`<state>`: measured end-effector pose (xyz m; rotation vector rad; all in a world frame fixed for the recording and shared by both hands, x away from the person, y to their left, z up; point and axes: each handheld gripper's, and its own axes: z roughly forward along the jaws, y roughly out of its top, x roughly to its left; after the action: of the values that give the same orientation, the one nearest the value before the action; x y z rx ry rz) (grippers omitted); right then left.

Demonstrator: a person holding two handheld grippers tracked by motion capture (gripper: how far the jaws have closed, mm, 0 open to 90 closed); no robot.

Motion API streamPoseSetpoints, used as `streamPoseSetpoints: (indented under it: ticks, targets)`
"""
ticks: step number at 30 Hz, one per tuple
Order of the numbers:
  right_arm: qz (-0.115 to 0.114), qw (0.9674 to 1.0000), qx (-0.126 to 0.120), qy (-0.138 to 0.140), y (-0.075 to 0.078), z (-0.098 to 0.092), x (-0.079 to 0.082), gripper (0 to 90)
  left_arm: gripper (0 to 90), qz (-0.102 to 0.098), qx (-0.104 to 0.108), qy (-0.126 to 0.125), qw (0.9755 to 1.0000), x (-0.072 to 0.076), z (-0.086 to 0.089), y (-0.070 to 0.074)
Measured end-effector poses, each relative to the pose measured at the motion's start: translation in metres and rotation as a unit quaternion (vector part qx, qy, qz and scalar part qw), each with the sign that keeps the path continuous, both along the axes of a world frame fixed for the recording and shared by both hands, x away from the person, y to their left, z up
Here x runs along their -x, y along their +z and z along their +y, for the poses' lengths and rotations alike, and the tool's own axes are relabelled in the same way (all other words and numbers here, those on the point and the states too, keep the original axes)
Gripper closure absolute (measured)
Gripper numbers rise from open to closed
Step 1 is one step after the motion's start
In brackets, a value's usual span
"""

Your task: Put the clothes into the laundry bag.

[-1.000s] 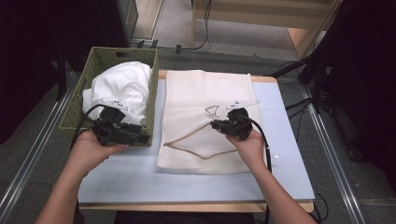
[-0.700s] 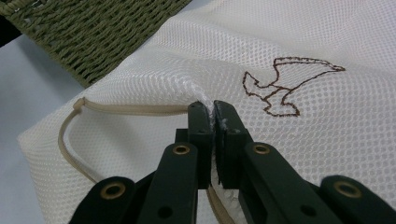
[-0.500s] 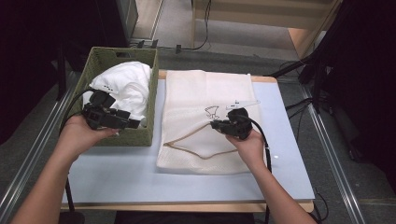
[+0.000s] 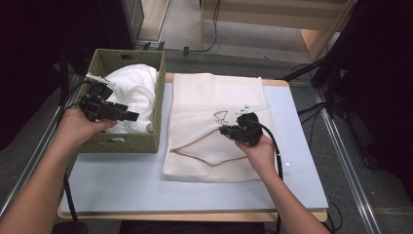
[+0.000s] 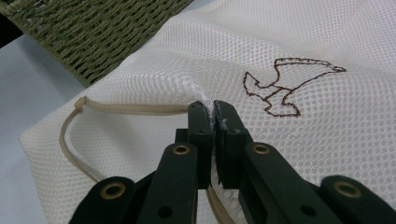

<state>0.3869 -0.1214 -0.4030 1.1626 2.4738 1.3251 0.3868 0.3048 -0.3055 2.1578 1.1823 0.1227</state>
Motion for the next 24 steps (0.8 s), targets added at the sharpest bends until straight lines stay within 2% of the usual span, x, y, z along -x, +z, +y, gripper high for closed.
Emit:
streamPoseSetpoints:
  ticks: [8,14,16,19,22,24]
  targets:
    - [0.0,1.0,0.0,0.001,0.0,0.0,0.0,87.7,36.2,0.003,-0.001,0.016,0.9999,-0.017,0.012,0.0]
    - [0.0,1.0,0.0,0.001,0.0,0.0,0.0,87.7,36.1,-0.003,-0.017,0.027,0.9995,-0.03,0.019,0.002]
    - [0.0,1.0,0.001,0.001,0.0,0.0,0.0,87.7,36.3,0.001,-0.016,0.035,0.9992,-0.035,0.022,0.002]
    - [0.002,1.0,0.0,0.001,0.0,0.001,0.0,87.7,35.9,-0.006,-0.026,0.049,0.9985,-0.046,0.029,-0.001]
    - [0.001,1.0,0.0,0.002,0.0,0.001,-0.001,87.7,34.6,-0.004,-0.022,0.057,0.9981,-0.051,0.033,-0.005]
    - [0.001,1.0,-0.001,0.001,0.0,0.001,-0.001,87.7,31.9,-0.01,-0.028,0.062,0.9976,-0.058,0.035,-0.011]
